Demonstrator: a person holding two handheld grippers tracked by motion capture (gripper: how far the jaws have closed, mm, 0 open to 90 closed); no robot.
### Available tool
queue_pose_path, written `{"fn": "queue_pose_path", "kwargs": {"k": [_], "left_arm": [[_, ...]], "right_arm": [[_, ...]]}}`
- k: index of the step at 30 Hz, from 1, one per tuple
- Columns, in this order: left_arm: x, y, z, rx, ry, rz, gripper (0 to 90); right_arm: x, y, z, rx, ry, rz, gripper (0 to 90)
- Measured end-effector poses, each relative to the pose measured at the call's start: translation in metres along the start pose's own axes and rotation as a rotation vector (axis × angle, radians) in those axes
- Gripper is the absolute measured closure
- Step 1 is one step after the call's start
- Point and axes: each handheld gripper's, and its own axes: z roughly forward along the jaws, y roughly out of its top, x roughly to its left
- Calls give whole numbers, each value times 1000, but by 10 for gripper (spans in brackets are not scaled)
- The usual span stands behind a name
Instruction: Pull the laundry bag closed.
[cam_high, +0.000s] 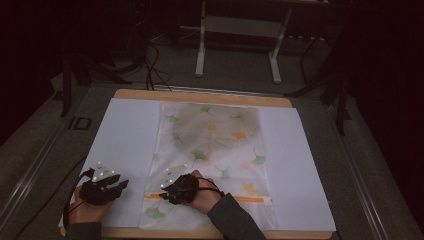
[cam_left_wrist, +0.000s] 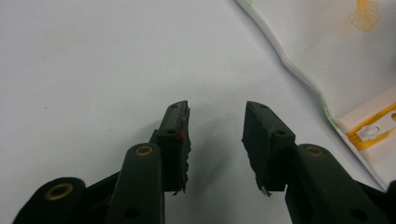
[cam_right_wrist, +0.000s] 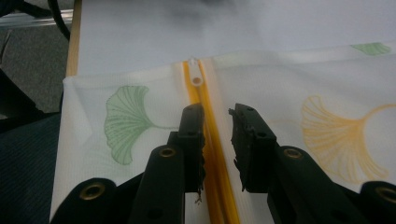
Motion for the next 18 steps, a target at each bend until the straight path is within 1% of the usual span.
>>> {"fn": "queue_pose_path", "kwargs": {"k": [11,18], "left_arm": [[0,0,0,2,0,0,610],[0,0,0,6,3,5,610]], "right_arm": [[2,8,11,10,26,-21,736],[3,13,18,27,33,-34,739]]}}
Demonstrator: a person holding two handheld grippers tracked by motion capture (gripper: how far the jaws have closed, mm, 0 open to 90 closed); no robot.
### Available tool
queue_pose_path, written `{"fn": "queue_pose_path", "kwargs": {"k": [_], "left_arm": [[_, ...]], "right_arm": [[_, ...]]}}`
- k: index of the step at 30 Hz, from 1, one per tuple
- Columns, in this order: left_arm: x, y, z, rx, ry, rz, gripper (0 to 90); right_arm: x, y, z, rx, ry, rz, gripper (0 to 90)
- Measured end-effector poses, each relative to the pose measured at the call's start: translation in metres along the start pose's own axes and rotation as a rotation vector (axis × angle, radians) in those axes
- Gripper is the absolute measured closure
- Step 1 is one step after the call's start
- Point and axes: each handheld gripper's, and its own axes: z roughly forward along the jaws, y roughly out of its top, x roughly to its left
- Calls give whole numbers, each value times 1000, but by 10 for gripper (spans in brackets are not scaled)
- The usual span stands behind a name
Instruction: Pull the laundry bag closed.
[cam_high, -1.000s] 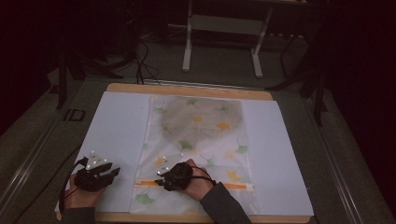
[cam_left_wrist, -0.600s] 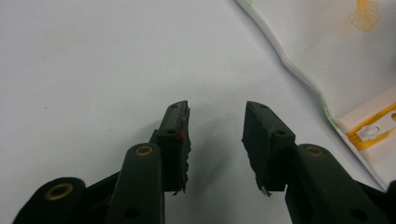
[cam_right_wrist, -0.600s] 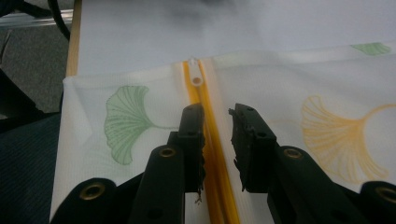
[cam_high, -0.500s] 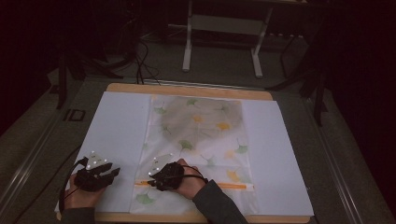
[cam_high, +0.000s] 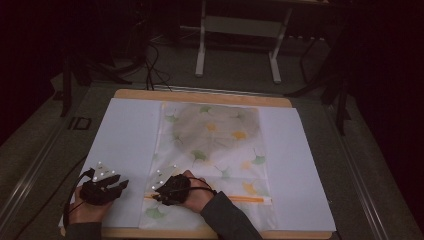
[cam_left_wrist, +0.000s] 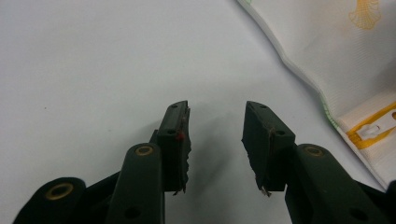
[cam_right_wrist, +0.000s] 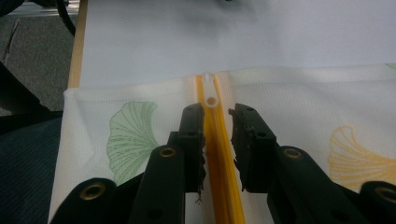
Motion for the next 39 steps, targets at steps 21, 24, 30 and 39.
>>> {"fn": "queue_pose_path", "kwargs": {"k": [21,24,30,39], "left_arm": [[0,0,0,3,-1,2,610],[0,0,0,4,-2,4,610],[-2,0,1,7,4,8,610],[-2,1,1,9,0,12,610]], "right_arm": [[-1,11,18,37,24,-16,739],[-1,12,21,48,31,-21,744],[-3,14,23,66,58,-15,771],[-10,18,25,95,102,3,782]]}}
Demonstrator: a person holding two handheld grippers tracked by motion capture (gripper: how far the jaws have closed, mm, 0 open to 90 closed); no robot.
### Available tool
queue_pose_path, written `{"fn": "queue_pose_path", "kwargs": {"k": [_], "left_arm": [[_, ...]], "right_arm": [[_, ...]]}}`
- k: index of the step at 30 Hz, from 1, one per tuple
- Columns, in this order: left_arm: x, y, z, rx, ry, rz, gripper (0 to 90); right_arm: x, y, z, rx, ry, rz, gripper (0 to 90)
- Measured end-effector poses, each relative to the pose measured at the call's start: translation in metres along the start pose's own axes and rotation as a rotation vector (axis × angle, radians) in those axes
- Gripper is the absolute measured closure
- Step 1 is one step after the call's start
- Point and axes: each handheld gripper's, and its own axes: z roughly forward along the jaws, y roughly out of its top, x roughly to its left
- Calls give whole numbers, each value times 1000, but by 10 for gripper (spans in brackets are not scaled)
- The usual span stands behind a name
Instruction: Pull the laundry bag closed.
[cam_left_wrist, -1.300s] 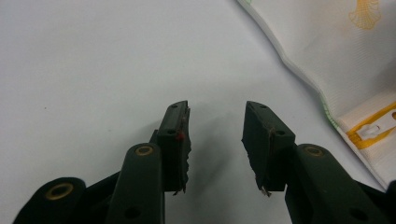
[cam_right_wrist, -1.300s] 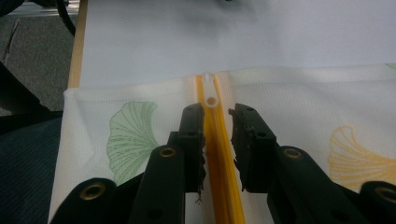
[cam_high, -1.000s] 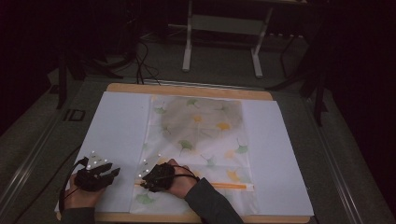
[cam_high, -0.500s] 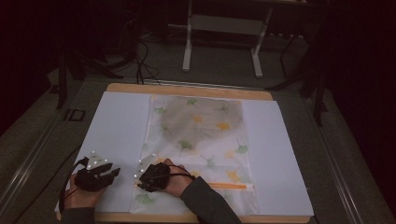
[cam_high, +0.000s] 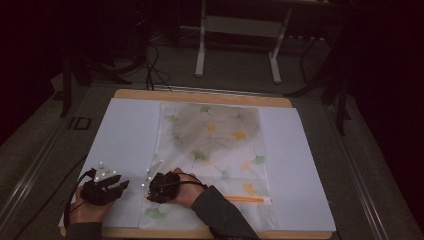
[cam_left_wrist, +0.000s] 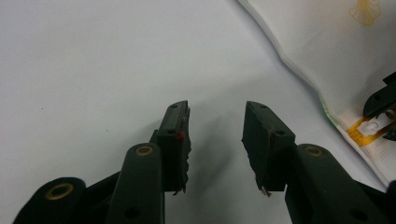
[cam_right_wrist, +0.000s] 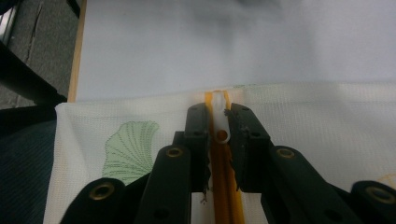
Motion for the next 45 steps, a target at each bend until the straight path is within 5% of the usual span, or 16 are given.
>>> {"fn": "queue_pose_path", "kwargs": {"k": [23,45], "left_arm": [[-4,2,-2,8,-42,-6,607],[-29,0,-7,21,-221,5,612]], "right_arm": [[5,1,-4,12,-33,-26,838],[9,-5,-8,6,-57,-35,838]]}}
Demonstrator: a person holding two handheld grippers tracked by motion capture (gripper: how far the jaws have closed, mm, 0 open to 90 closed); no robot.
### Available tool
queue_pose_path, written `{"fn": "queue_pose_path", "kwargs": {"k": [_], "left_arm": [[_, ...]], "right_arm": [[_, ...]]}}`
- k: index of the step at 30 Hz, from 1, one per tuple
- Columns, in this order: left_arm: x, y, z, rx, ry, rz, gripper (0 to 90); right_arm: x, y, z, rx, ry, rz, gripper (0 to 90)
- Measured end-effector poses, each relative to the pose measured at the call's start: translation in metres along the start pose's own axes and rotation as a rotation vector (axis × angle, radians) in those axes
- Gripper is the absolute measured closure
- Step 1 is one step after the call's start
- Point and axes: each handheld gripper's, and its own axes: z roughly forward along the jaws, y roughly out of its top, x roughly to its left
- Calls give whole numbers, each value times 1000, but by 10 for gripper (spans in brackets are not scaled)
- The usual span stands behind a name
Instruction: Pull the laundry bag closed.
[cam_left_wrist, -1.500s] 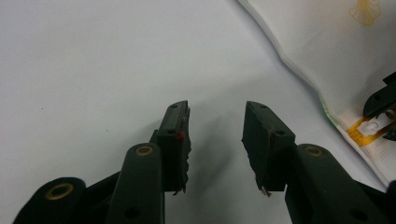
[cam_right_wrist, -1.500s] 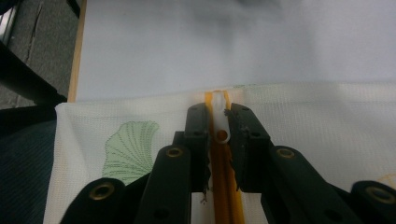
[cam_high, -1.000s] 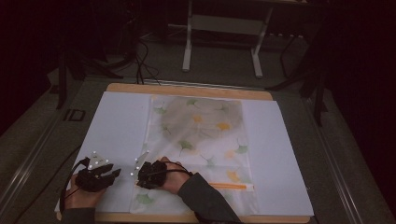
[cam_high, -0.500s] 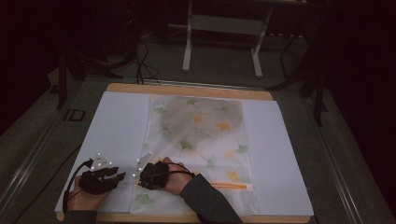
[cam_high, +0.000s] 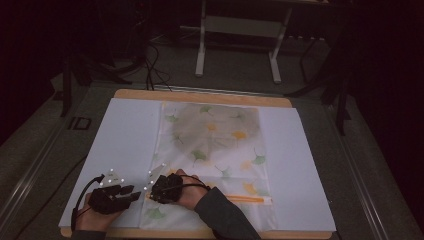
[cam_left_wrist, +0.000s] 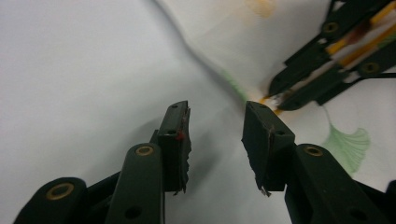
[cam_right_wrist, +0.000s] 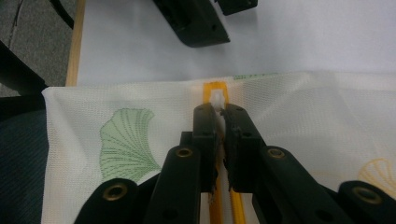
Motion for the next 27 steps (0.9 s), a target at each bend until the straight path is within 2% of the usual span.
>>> {"fn": "queue_pose_path", "kwargs": {"k": [10,18,24,27], "left_arm": [[-11,-1,4,19,-87,3,612],[-14,1,10,38,-115,-1,602],[-11,1,7,8,-142,-31,582],[-9,1,4,-9,-139,-44,567]], "right_arm": [[2,0,-3,-8,-20,-10,839],[3,0,-8,-16,-36,-20,840],[3,0,-8,-9,-44,-23,840],[3,1,-8,-6,-45,-26,840]]}}
